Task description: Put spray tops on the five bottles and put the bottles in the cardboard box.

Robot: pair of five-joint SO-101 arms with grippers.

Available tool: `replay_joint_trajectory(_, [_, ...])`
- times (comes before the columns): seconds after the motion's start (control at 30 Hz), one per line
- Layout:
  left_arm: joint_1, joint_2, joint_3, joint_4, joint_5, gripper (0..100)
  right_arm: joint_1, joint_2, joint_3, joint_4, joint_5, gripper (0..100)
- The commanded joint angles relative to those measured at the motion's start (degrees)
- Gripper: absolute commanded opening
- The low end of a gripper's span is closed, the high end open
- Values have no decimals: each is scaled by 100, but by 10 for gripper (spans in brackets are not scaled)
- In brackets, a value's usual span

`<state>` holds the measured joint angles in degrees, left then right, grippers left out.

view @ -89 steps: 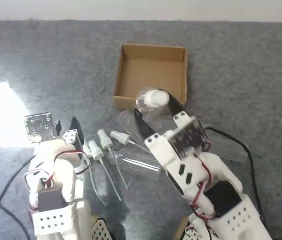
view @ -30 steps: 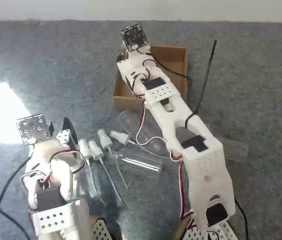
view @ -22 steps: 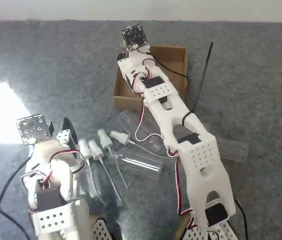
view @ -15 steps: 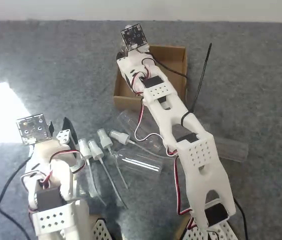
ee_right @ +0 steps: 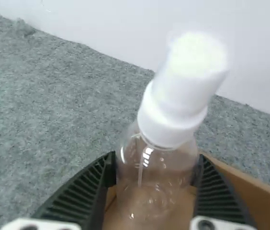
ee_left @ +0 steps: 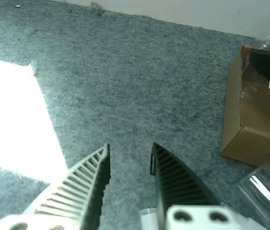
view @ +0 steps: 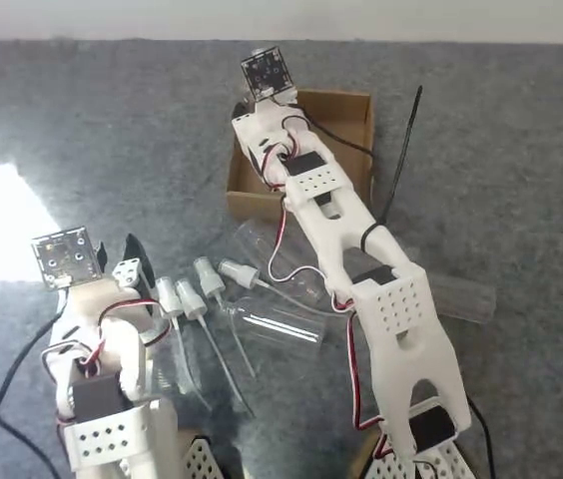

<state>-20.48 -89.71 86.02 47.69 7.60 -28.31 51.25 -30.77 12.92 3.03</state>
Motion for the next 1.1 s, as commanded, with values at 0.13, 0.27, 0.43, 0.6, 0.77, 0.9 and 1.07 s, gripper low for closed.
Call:
replay_joint_trajectory(0.13, [-18, -70, -57, -176, -35, 130, 84, -101, -343, 119, -44, 256])
replay_joint_trajectory(0.27, [-18, -70, -57, -176, -35, 130, 75, -101, -343, 321, -44, 307])
replay_joint_trajectory(0.43, [-18, -70, -57, -176, -35, 130, 66, -145, -352, 462, -44, 307])
replay_joint_trajectory(0.6, [-18, -70, -57, -176, -35, 130, 57, -224, -352, 620, -18, 318])
replay_joint_trajectory(0.77, [-18, -70, -57, -176, -35, 130, 13, -505, -352, 1095, -44, 359])
replay_joint_trajectory(0.9, [-18, -70, -57, -176, -35, 130, 13, -567, -334, 1130, -44, 359])
replay_joint_trajectory(1.07, [-44, -70, -57, -176, -35, 130, 22, -690, -352, 1666, -44, 359])
